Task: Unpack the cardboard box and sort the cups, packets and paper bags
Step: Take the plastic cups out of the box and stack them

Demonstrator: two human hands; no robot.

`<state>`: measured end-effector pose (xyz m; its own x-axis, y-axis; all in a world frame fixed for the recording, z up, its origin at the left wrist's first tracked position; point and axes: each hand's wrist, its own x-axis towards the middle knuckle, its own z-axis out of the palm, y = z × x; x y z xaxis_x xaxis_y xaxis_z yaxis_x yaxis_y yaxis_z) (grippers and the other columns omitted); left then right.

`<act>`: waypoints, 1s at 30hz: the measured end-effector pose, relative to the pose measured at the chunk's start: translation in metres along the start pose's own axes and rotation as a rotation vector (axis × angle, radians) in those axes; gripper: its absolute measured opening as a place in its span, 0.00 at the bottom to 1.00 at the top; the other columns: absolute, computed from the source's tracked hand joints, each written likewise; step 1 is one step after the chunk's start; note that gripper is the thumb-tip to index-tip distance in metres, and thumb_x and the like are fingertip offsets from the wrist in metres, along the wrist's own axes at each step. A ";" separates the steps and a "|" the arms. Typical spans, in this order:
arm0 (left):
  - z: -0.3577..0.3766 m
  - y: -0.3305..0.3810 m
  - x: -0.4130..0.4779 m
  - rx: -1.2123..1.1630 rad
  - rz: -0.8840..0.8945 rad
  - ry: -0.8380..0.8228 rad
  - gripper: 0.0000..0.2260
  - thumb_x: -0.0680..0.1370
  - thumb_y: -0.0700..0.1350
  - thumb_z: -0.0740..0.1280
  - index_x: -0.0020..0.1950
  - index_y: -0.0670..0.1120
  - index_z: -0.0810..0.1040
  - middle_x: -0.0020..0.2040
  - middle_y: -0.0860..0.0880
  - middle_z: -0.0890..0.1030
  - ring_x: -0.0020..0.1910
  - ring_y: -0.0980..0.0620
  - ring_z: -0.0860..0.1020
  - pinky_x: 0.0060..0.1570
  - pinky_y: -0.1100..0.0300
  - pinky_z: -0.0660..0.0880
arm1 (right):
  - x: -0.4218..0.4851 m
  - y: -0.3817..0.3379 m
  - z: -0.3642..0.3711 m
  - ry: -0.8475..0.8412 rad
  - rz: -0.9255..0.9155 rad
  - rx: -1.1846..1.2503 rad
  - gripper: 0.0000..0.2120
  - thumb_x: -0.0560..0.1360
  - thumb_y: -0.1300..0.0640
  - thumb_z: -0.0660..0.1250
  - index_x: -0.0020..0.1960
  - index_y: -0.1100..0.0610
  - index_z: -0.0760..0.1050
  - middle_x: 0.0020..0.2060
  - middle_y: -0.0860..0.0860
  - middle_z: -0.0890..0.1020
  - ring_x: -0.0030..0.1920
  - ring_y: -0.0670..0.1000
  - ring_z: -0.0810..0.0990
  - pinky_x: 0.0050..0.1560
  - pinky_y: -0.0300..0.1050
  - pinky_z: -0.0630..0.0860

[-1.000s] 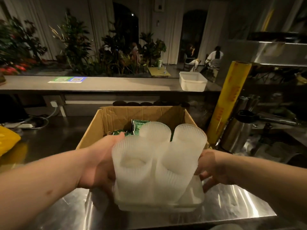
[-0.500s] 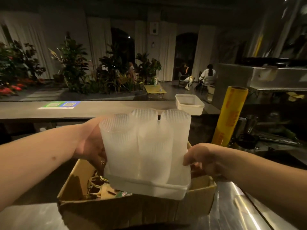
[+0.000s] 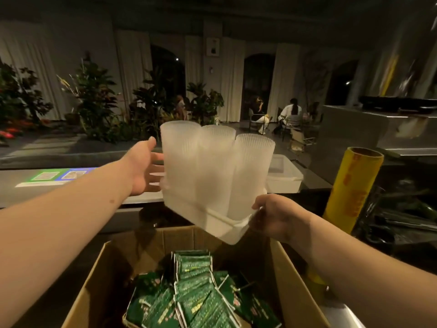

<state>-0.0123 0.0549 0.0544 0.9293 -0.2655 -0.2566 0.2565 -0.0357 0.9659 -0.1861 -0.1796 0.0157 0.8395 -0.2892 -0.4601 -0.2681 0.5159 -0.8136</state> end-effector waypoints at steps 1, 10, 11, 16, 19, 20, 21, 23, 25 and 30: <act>0.006 0.000 0.009 0.022 0.031 0.081 0.26 0.83 0.64 0.52 0.65 0.46 0.77 0.64 0.42 0.77 0.63 0.38 0.75 0.67 0.39 0.69 | 0.015 -0.004 0.004 0.010 -0.004 0.047 0.16 0.78 0.72 0.59 0.64 0.62 0.70 0.56 0.64 0.76 0.45 0.54 0.77 0.34 0.44 0.81; 0.087 -0.073 0.039 0.133 -0.080 -0.086 0.20 0.84 0.49 0.62 0.77 0.48 0.67 0.73 0.45 0.72 0.70 0.42 0.71 0.68 0.42 0.70 | 0.132 -0.012 0.036 0.305 -0.014 0.220 0.17 0.76 0.66 0.71 0.62 0.56 0.75 0.52 0.60 0.79 0.48 0.61 0.81 0.43 0.52 0.85; 0.097 -0.080 0.049 0.139 -0.080 -0.131 0.19 0.84 0.48 0.63 0.75 0.48 0.69 0.71 0.46 0.74 0.67 0.44 0.73 0.67 0.43 0.71 | 0.145 -0.010 0.036 0.355 -0.013 0.227 0.19 0.75 0.64 0.74 0.63 0.55 0.75 0.51 0.60 0.79 0.48 0.61 0.81 0.45 0.53 0.85; 0.118 -0.092 0.088 0.070 -0.113 -0.147 0.14 0.83 0.45 0.63 0.69 0.48 0.74 0.60 0.45 0.82 0.59 0.44 0.80 0.60 0.47 0.78 | 0.178 -0.008 0.038 0.438 -0.009 0.180 0.23 0.75 0.65 0.72 0.67 0.56 0.72 0.50 0.60 0.78 0.50 0.60 0.80 0.52 0.53 0.84; 0.121 -0.087 0.103 0.009 -0.113 -0.125 0.12 0.83 0.45 0.62 0.67 0.48 0.75 0.58 0.44 0.83 0.57 0.44 0.81 0.52 0.50 0.79 | 0.196 -0.017 0.039 0.405 0.005 0.153 0.23 0.74 0.67 0.72 0.67 0.57 0.73 0.48 0.60 0.79 0.49 0.60 0.81 0.52 0.53 0.84; 0.121 -0.085 0.107 -0.004 -0.116 -0.124 0.12 0.83 0.45 0.63 0.67 0.48 0.75 0.58 0.44 0.83 0.57 0.44 0.81 0.54 0.50 0.80 | 0.201 -0.019 0.040 0.388 0.015 0.151 0.23 0.74 0.67 0.73 0.66 0.57 0.74 0.48 0.60 0.79 0.49 0.60 0.81 0.52 0.54 0.84; 0.122 -0.083 0.111 -0.016 -0.118 -0.126 0.12 0.83 0.44 0.63 0.67 0.48 0.75 0.58 0.44 0.83 0.57 0.44 0.81 0.57 0.48 0.80 | 0.205 -0.021 0.040 0.364 0.019 0.159 0.22 0.74 0.67 0.73 0.65 0.57 0.74 0.48 0.61 0.80 0.49 0.61 0.82 0.50 0.54 0.85; 0.123 -0.080 0.120 -0.040 -0.111 -0.127 0.12 0.83 0.44 0.63 0.66 0.48 0.75 0.58 0.43 0.83 0.57 0.43 0.81 0.61 0.46 0.79 | 0.212 -0.023 0.042 0.329 0.008 0.183 0.18 0.74 0.66 0.74 0.62 0.58 0.77 0.49 0.61 0.80 0.46 0.61 0.83 0.46 0.54 0.86; 0.122 -0.076 0.128 -0.066 -0.109 -0.121 0.11 0.83 0.44 0.63 0.65 0.47 0.75 0.58 0.43 0.83 0.57 0.43 0.82 0.62 0.46 0.79 | 0.219 -0.023 0.044 0.308 -0.009 0.190 0.16 0.75 0.65 0.74 0.60 0.59 0.77 0.50 0.61 0.80 0.46 0.62 0.84 0.44 0.54 0.86; 0.122 -0.071 0.146 -0.081 -0.105 -0.094 0.13 0.81 0.43 0.64 0.65 0.46 0.77 0.61 0.43 0.81 0.61 0.43 0.80 0.64 0.44 0.77 | 0.229 -0.024 0.051 0.238 -0.038 0.233 0.14 0.77 0.62 0.73 0.61 0.59 0.75 0.48 0.60 0.81 0.44 0.61 0.85 0.47 0.54 0.86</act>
<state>0.0732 -0.0991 -0.0474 0.8685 -0.3532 -0.3479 0.3749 0.0085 0.9270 0.0371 -0.2176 -0.0519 0.7057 -0.4774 -0.5236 -0.1009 0.6638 -0.7411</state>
